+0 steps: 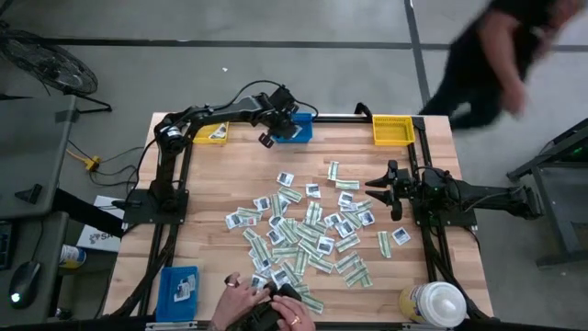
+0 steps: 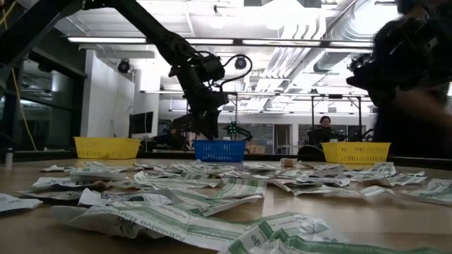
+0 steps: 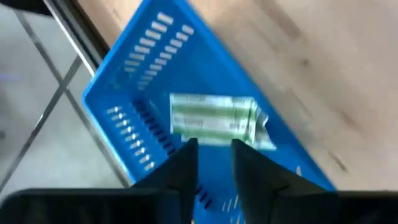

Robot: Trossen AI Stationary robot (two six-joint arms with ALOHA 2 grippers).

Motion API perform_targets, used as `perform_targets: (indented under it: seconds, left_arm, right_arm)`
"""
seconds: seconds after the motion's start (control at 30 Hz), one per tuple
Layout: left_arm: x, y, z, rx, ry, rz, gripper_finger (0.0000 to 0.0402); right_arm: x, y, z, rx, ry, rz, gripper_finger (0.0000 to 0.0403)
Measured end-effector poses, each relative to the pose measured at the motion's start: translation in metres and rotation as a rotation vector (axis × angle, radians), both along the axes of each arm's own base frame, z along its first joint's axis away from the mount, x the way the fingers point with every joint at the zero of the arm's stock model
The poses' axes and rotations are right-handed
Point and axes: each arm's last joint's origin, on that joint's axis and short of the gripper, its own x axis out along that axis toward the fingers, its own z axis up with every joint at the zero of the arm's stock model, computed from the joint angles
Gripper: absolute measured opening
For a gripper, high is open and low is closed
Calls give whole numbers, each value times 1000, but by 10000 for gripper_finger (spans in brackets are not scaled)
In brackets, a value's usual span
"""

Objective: Pick & Place First Aid Supplies
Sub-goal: Put the green bandage pack into the top blue bin

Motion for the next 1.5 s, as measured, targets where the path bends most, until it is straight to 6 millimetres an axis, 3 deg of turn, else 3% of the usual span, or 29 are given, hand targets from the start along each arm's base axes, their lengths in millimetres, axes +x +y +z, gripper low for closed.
perform_targets:
  seconds: [0.2,0.43,0.83,1.17,1.33,1.5]
  left_arm:
    - [-1,-3,1,59,55,114,131]
    - [-9,-30,25,-58,56,171,133]
    - [-44,-83,60,-525,139,415,133]
    - [-67,-105,78,-909,218,665,133]
    - [-80,-118,75,-1070,239,702,133]
    - [-101,-136,51,-1168,210,788,133]
  right_arm:
    - [0,0,0,0,-1,0,129]
    - [0,0,0,0,0,0,129]
    - [0,0,0,0,-1,0,129]
    - [0,0,0,0,0,0,129]
    - [0,0,0,0,0,0,129]
    - [0,0,0,0,-1,0,129]
